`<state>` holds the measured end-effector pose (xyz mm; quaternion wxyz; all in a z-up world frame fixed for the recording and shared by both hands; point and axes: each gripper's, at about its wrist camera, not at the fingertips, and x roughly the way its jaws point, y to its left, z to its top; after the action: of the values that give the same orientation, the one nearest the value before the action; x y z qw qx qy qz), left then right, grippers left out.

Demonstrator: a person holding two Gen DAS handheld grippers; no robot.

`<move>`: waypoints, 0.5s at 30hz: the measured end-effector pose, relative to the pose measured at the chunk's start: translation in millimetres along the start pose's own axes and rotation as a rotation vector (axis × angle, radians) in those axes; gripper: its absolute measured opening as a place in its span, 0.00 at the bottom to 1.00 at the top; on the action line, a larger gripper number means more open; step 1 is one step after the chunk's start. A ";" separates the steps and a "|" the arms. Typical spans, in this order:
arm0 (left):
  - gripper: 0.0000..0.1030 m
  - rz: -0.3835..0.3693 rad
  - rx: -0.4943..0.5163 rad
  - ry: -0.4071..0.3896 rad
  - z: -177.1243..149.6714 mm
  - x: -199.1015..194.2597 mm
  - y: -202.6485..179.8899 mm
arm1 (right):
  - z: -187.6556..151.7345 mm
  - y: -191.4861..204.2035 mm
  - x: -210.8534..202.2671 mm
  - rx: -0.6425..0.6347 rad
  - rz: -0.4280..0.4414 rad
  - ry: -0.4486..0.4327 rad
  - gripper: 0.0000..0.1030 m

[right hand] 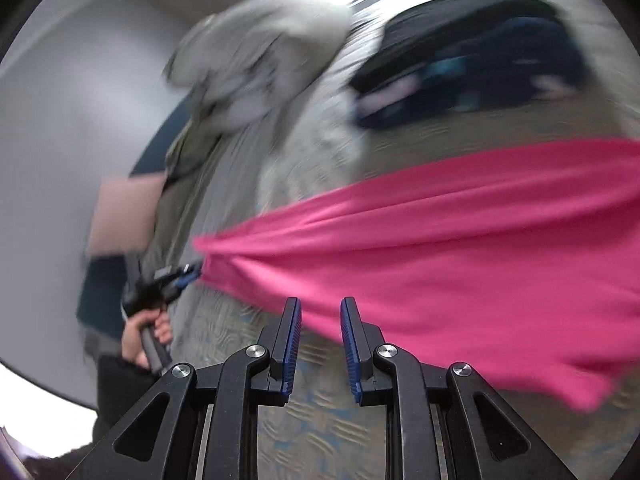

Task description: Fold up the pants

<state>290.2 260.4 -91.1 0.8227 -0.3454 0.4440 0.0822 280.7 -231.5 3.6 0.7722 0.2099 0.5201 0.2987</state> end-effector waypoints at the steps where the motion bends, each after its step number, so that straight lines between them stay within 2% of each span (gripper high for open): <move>1: 0.23 -0.008 0.002 -0.005 3.9 3.5 -0.7 | 3.2 7.3 15.0 -0.007 0.004 0.019 0.20; 3: 0.23 -0.025 -0.005 -0.010 7.9 6.8 -0.4 | 11.5 20.4 41.5 -0.021 -0.005 0.038 0.20; 7: 0.24 -0.036 -0.022 -0.005 17.8 13.7 -2.8 | 21.1 31.1 88.4 -0.020 -0.078 0.079 0.20; 11: 0.25 -0.037 -0.022 0.000 23.0 16.8 -3.0 | 29.9 23.5 121.9 0.018 -0.130 0.136 0.20; 15: 0.27 -0.027 -0.018 0.000 24.0 17.7 -4.6 | 48.2 21.3 131.4 0.030 -0.138 0.087 0.20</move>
<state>319.0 269.3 -94.0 0.8205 -0.3586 0.4387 0.0751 357.1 -127.1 -54.1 0.7643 0.1719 0.5709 0.2456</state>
